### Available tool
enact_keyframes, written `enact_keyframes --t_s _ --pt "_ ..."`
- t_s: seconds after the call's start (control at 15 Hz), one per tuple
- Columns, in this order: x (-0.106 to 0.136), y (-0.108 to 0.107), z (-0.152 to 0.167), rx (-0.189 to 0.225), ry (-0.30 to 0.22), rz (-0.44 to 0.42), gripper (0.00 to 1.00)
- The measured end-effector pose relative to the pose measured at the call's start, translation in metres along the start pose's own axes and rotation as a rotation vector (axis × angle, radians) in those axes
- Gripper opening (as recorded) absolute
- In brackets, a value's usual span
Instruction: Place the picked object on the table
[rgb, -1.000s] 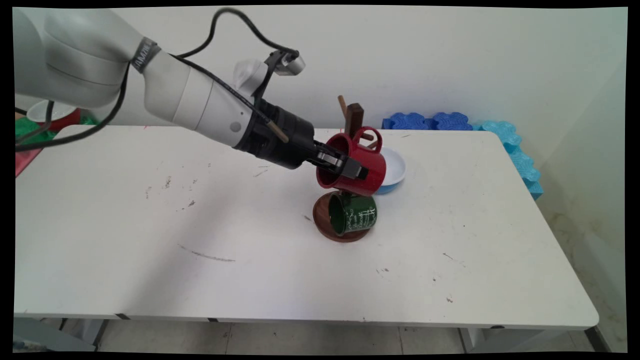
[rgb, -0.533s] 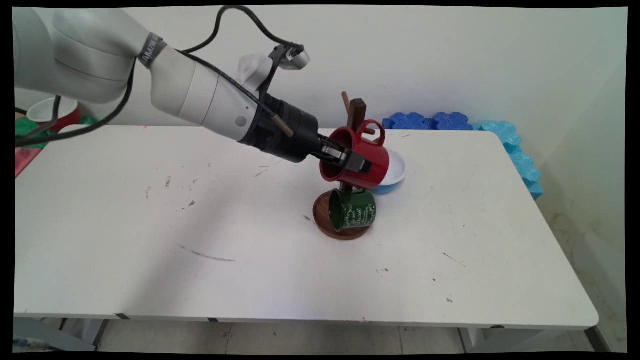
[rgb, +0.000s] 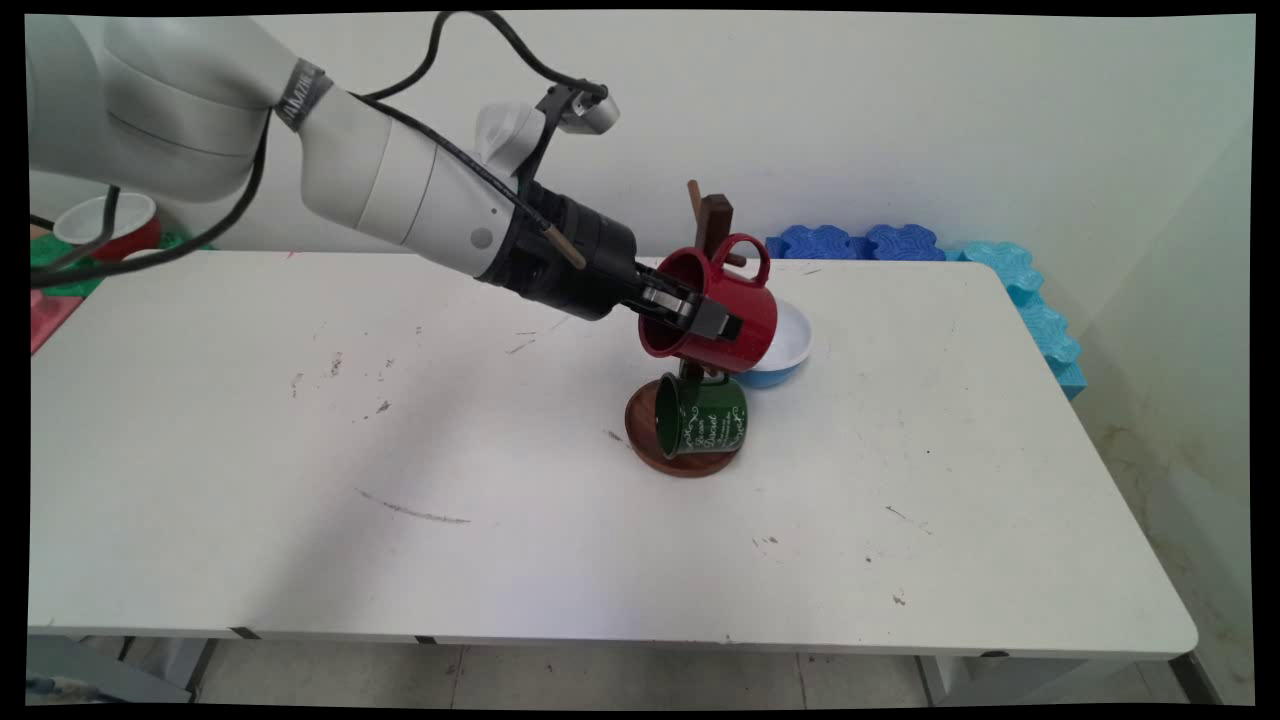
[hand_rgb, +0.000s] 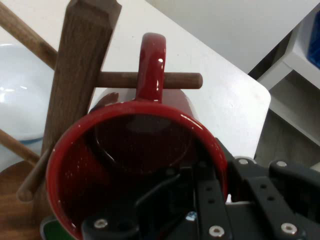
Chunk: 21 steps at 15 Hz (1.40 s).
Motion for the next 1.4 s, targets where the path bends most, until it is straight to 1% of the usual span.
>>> enact_keyframes --t_s 0.93,1.4 --pt "-0.004 0.003 -0.015 0.016 -0.016 0.01 0.0" --pt "-0.006 0.008 -0.019 0.008 -0.03 0.0 0.0"
